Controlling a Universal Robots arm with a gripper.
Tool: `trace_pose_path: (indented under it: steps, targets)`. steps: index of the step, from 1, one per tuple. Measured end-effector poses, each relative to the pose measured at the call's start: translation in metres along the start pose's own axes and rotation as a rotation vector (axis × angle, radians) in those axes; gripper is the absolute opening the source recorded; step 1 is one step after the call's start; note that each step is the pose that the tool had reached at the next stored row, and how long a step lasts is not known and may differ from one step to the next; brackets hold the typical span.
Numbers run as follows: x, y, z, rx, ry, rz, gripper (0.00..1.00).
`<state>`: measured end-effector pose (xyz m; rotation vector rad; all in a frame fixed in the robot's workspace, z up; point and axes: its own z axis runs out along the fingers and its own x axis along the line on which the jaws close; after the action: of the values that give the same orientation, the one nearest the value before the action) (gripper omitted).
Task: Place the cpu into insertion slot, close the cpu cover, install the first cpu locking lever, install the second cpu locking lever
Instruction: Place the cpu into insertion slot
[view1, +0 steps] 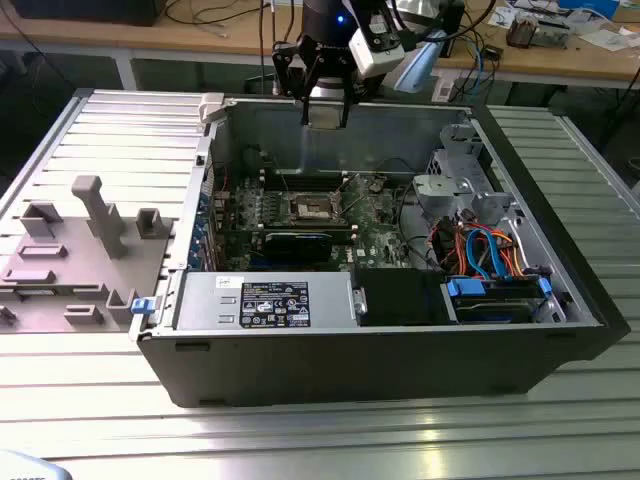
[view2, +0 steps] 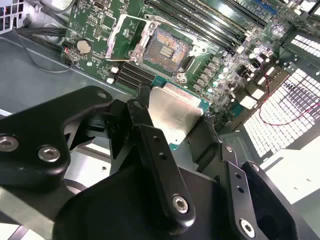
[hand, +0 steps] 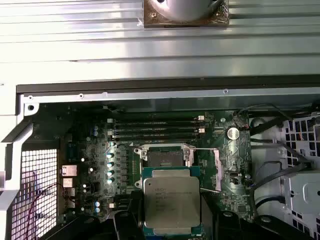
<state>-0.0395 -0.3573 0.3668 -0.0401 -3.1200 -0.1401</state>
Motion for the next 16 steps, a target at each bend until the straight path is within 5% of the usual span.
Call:
trace_pose_path:
  steps: [16]
  targets:
    - [0.0007,-0.0003,0.0031,0.0001,0.0000,0.000,0.55]
